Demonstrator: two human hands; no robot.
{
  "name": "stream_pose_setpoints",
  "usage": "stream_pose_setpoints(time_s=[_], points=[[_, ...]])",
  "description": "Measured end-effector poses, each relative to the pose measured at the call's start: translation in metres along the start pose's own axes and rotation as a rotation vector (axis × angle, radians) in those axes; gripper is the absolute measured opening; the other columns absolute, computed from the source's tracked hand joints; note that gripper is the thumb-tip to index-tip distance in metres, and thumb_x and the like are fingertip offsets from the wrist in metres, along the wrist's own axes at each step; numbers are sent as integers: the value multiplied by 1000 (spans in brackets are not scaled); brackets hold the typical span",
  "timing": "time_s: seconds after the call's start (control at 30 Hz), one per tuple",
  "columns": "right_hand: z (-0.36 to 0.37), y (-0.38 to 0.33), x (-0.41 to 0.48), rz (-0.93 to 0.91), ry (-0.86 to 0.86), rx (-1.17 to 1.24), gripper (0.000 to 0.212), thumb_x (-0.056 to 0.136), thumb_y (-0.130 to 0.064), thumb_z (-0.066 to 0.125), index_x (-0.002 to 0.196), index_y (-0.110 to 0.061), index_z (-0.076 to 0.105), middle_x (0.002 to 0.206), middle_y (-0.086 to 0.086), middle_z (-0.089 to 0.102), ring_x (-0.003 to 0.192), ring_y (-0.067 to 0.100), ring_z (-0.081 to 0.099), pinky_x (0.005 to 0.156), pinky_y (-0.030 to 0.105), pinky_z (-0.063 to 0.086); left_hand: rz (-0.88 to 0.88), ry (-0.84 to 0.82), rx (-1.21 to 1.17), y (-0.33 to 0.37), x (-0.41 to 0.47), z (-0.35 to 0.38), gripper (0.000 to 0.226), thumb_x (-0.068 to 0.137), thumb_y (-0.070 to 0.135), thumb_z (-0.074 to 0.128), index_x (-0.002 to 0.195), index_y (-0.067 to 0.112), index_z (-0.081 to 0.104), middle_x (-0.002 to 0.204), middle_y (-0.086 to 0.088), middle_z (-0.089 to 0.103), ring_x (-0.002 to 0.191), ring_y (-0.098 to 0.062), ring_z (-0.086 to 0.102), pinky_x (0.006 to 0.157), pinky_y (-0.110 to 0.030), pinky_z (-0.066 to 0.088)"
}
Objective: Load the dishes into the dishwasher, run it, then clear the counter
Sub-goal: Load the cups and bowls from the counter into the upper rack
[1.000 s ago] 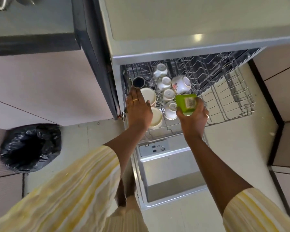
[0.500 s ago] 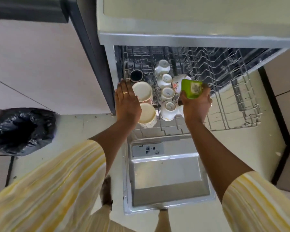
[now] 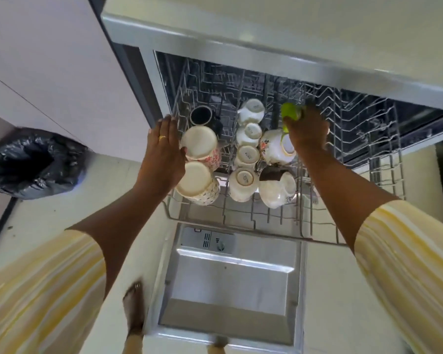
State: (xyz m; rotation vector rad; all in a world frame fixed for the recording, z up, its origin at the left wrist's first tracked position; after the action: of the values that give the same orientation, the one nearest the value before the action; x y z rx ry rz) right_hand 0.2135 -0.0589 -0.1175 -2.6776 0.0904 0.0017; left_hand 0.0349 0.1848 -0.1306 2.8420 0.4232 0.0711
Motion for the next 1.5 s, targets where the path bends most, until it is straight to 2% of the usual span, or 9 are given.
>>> stream_pose_setpoints(time_s=[0.13, 0.27, 0.37, 0.67, 0.83, 0.97, 1.13, 1.37, 1.5], points=[[26, -17, 30, 13, -121, -51, 42, 82, -31, 59, 120, -14, 54, 117, 12, 63, 109, 27, 59, 71, 19, 40, -22, 5, 4, -2, -5, -1, 65, 92, 14, 51, 145, -4, 16, 152, -21, 22, 140, -37, 18, 116, -44, 19], [46, -21, 48, 136, -171, -11, 44, 87, -34, 55, 121, -6, 56, 123, 15, 59, 116, 28, 55, 93, 31, 45, -9, -13, 69, -1, -4, -1, 64, 95, 19, 46, 145, -3, 14, 153, -20, 19, 142, -35, 16, 117, -44, 17], [56, -17, 54, 144, -190, -61, 54, 91, -34, 54, 132, 0, 45, 135, 18, 49, 127, 30, 45, 105, 39, 38, -16, -19, 93, -1, -4, 1, 65, 96, 22, 45, 146, -2, 12, 154, -18, 16, 142, -34, 15, 117, -43, 16], [74, -2, 59, 203, -244, -49, 76, 89, -28, 62, 146, -2, 19, 147, 19, 32, 135, 31, 32, 109, 37, 32, -31, -16, 79, 1, -3, 1, 68, 95, 24, 48, 147, 1, 11, 155, -15, 14, 144, -32, 12, 118, -42, 13], [78, 4, 50, 199, -184, 28, 50, 92, -26, 58, 132, 0, 43, 135, 18, 49, 125, 29, 46, 100, 33, 40, -27, -11, 104, 0, -4, 1, 67, 96, 26, 45, 147, 1, 10, 155, -15, 13, 144, -31, 11, 118, -42, 12], [69, 1, 47, 178, -175, -19, 57, 87, -30, 64, 131, 0, 45, 134, 19, 49, 123, 30, 49, 96, 36, 44, -25, -6, 108, 0, -3, 1, 67, 96, 25, 45, 147, 1, 10, 155, -15, 14, 144, -31, 11, 118, -42, 13], [52, -5, 31, 82, -69, -97, 35, 96, -17, 44, 124, 1, 52, 127, 22, 55, 118, 33, 53, 90, 37, 46, -36, 9, 81, 1, -4, 0, 68, 94, 23, 49, 147, 2, 12, 155, -15, 16, 143, -32, 12, 118, -41, 11], [42, -30, -47, -200, 5, -107, 32, 98, -19, 37, 112, 0, 59, 108, 22, 62, 97, 32, 62, 72, 36, 50, -21, 29, 72, 5, -6, -3, 67, 93, 20, 51, 146, -1, 16, 153, -18, 19, 142, -34, 16, 116, -41, 12], [46, -44, -103, -402, 3, -89, 35, 97, -23, 37, 117, -2, 58, 121, 20, 58, 114, 30, 53, 91, 36, 45, -16, 48, 82, 5, -7, -4, 66, 93, 20, 51, 146, -1, 17, 153, -19, 21, 141, -36, 17, 116, -43, 13]])
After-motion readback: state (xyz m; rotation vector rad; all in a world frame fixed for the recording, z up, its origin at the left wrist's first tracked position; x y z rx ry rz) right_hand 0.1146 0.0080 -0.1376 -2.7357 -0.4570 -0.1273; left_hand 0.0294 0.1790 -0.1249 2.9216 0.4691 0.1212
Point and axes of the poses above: each hand's wrist, its own x-axis towards the middle knuckle, its own z-axis out of the palm, y = z × x, the point moved 5 cm from there along x, towards the middle knuckle
